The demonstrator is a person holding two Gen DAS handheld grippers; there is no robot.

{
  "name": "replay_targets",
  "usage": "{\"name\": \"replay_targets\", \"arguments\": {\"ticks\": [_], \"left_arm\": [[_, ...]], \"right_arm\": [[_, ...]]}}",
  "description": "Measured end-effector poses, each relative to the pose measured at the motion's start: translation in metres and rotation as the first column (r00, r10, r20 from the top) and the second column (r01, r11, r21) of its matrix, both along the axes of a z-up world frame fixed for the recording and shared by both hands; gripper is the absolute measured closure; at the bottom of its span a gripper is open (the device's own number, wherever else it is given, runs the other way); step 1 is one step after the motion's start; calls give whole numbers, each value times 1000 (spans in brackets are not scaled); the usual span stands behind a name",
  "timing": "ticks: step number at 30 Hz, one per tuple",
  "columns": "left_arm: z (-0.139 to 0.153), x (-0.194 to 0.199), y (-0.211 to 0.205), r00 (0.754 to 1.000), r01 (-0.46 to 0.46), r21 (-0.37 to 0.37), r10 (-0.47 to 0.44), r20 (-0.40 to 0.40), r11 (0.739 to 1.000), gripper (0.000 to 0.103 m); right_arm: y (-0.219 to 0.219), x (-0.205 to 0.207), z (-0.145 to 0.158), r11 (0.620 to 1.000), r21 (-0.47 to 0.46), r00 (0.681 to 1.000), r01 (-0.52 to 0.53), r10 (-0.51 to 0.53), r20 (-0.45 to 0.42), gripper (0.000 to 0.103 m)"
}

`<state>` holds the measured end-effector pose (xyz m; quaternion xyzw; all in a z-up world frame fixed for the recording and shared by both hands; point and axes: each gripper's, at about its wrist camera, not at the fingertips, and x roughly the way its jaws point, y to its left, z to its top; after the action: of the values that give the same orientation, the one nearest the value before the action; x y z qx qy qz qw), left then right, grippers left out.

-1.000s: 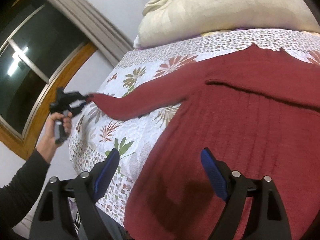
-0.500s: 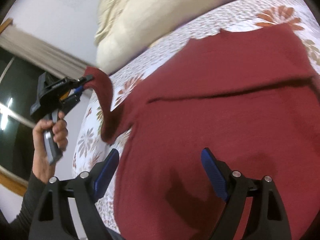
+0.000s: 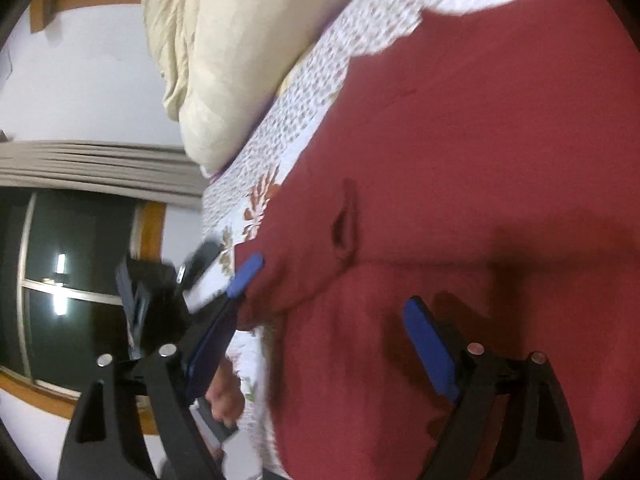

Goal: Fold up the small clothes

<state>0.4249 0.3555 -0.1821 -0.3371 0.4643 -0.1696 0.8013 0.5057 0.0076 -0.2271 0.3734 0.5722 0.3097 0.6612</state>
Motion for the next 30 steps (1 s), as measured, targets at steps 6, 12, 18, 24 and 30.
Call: {"name": "replay_targets", "arguments": {"ticks": [6,12,18,24,30], "left_arm": [[-2,-94,50,998,-60,-37,60,16,998,18],[-20,-164,71,993,-119,-86,118,-22,989,17],[-30,-173,74,988,-152,-139,145,-57,978,16],[-30,-165,68,991,-126,-118,119,-62,985,16],[-25,-148,58,992,-105,-80,99,-78,991,16]], "right_arm": [[40,53,-32,996,-12,994,-89,88,-69,34],[71,66,-34,986,-61,987,-152,149,-54,42],[82,67,-15,966,-167,980,-198,200,-3,96],[41,76,46,972,-198,982,-125,150,115,97],[-39,86,102,969,-248,977,2,51,208,97]]}}
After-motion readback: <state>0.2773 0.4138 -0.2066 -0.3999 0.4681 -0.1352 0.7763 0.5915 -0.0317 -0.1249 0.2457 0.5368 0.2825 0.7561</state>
